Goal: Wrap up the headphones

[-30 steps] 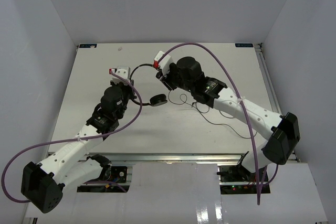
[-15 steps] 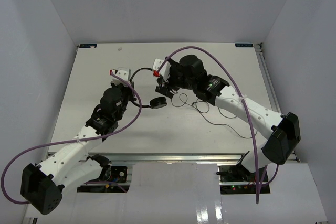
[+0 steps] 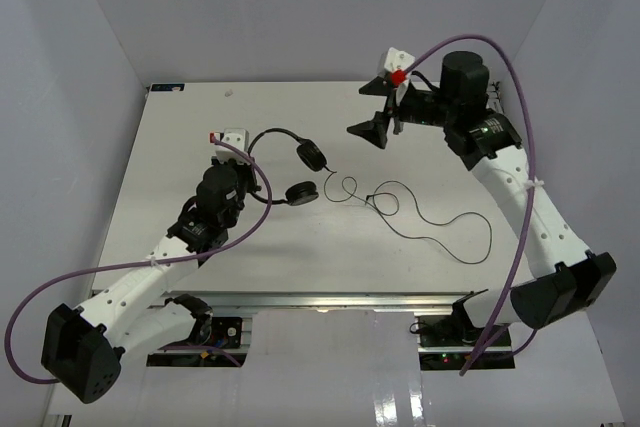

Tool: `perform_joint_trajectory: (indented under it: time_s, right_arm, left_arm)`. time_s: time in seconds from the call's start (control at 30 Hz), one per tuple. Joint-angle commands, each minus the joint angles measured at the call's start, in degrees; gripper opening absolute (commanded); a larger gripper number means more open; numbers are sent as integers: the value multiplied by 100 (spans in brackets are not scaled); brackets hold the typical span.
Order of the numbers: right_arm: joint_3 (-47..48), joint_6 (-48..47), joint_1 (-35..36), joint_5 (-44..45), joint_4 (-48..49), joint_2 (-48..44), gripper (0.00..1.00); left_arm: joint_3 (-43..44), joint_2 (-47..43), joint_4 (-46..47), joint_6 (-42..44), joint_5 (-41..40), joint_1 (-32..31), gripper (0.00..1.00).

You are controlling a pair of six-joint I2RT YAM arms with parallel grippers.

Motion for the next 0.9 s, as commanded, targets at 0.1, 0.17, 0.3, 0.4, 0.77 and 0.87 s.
perform_joint_trajectory:
  time_s: [0.1, 0.17, 0.3, 0.4, 0.77, 0.87]
  right_arm:
    - [-1201, 1612, 231, -793, 1435, -356, 90]
    - [-1020, 1730, 546, 186, 1277, -247, 90]
    - [-786, 1733, 1193, 1994, 1020, -53, 90]
    - [-767, 1793, 1500, 2878, 1110, 125, 90]
    - [-623, 1383, 2326, 4601, 1185, 745, 81]
    - [-580, 1165, 2393, 5034, 1194, 793, 66]
  left_arm:
    - [71, -66, 431, -673, 33, 10, 0]
    - [92, 6, 420, -789, 91, 10, 0]
    - [96, 140, 420, -927, 134, 10, 0]
    - [96, 155, 409, -991, 169, 10, 0]
    - [114, 98, 337, -992, 136, 10, 0]
    - [81, 79, 324, -985, 110, 10, 0]
